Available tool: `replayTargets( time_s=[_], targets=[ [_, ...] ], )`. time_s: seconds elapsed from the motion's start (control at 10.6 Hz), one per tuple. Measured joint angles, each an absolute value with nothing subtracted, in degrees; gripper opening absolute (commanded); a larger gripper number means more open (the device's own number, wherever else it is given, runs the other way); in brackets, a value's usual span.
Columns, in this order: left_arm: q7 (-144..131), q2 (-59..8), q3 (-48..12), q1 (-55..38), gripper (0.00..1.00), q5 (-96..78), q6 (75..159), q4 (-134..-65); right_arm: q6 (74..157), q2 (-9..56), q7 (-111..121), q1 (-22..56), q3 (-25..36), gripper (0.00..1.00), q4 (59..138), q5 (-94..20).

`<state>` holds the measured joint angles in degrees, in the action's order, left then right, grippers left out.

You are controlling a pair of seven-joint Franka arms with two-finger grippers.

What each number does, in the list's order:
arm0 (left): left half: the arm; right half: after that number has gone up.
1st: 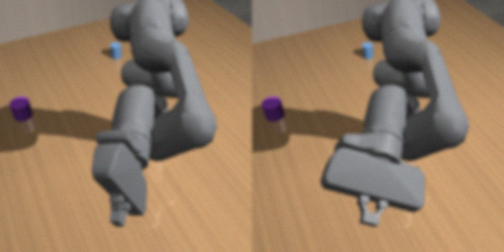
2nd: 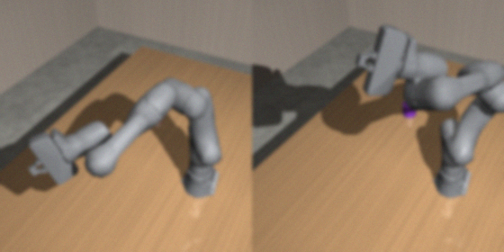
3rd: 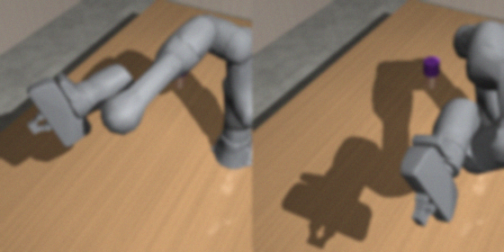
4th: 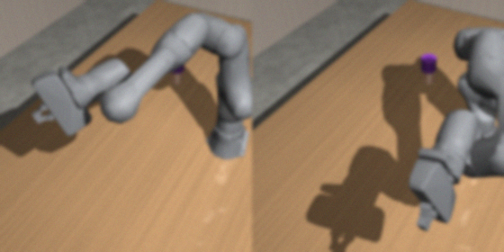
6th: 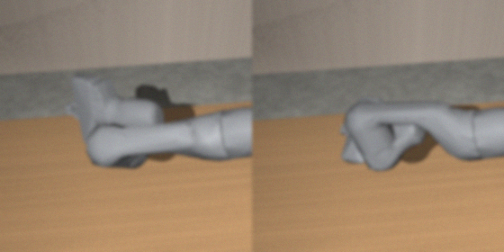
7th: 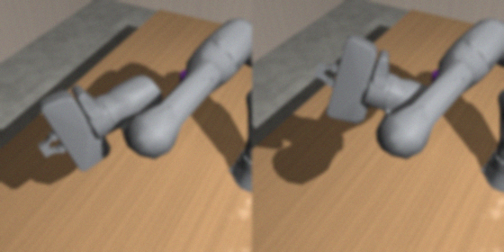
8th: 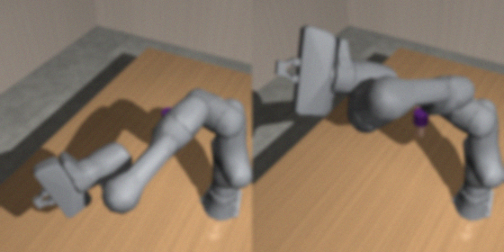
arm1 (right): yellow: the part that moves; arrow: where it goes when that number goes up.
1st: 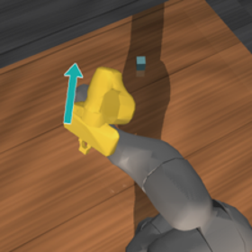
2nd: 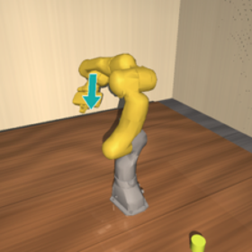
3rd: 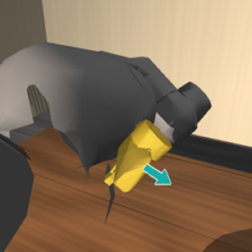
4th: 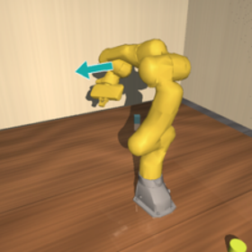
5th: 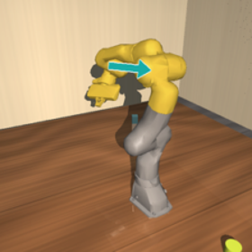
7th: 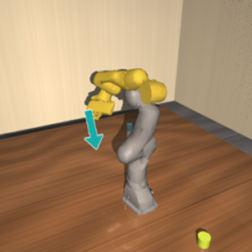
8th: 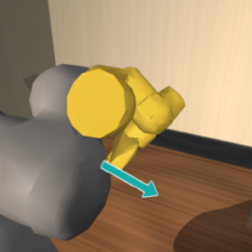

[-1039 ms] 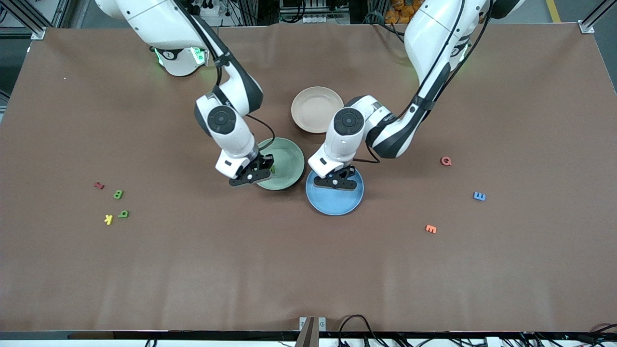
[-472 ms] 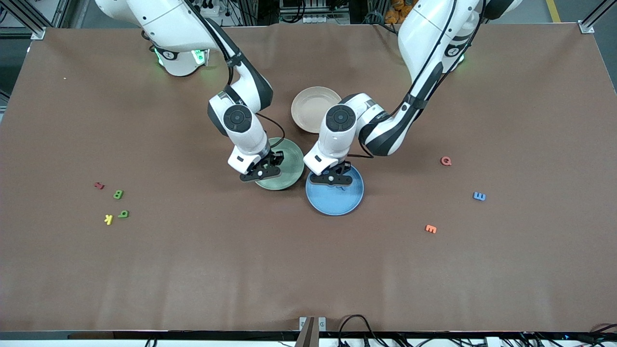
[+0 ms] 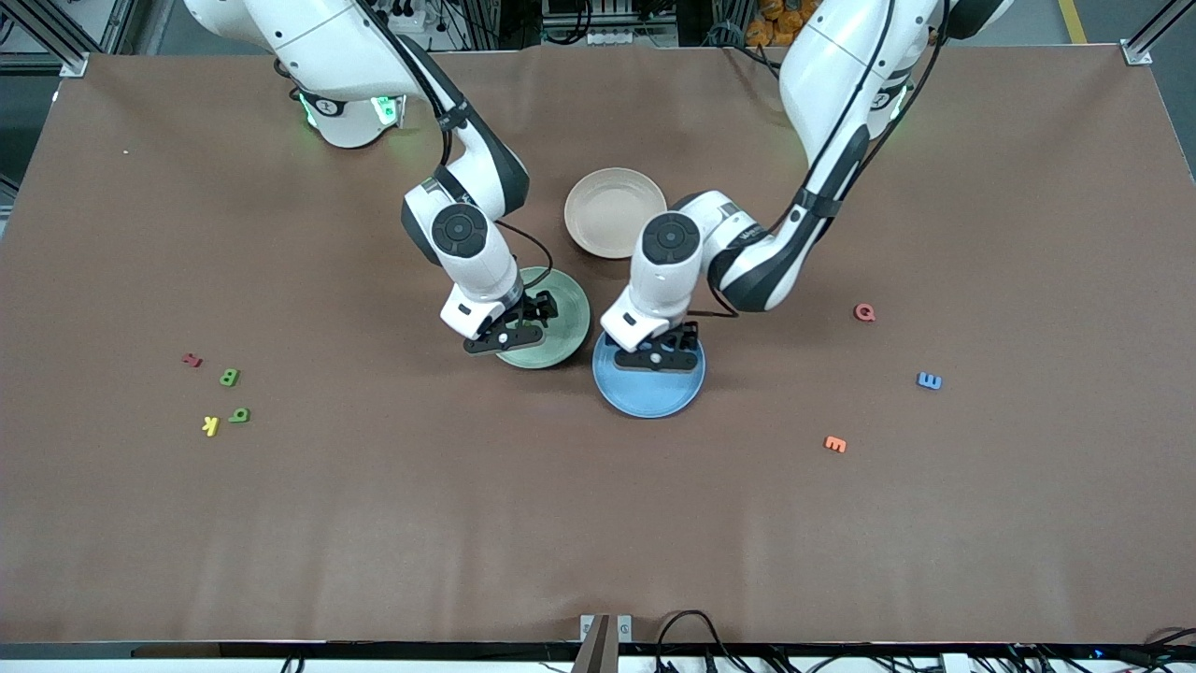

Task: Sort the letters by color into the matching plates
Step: 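Move both grippers back to the remaining letters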

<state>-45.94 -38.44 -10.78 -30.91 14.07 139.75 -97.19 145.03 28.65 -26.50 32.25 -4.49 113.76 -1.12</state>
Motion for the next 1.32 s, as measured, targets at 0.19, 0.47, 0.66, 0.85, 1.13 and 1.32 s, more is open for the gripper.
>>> replayTargets(
  time_s=[0.19,0.47,0.66,0.85,1.13,1.32],
  targets=[
    [-41.4,-38.4,-9.8,-28.0,1.00,14.5,139.7,-97.4,145.0,28.6,-26.5,30.8,-4.1,1.00,113.5,-1.1],
    [-34.0,-37.1,-9.6,-20.8,1.00,14.5,139.6,-99.5,145.0,28.6,-26.4,25.1,-3.8,1.00,113.0,-1.0],
    [-28.1,-34.9,-9.6,-15.5,1.00,14.5,139.5,-101.7,145.0,28.5,-24.0,20.9,-3.7,1.00,112.8,-1.0],
    [-19.7,-32.5,-9.7,-10.1,1.00,14.6,139.5,-104.4,145.1,28.3,-19.3,16.8,-3.6,1.00,112.6,-0.9],
    [-8.2,-30.7,-9.7,-3.5,1.00,14.6,139.4,-107.7,144.7,28.0,-10.0,9.6,-3.4,1.00,112.5,-0.9],
    [0.8,-30.6,-9.7,1.2,1.00,14.6,139.4,-108.9,144.4,27.9,-5.1,5.3,-2.8,1.00,112.5,-0.9]
  ],
)
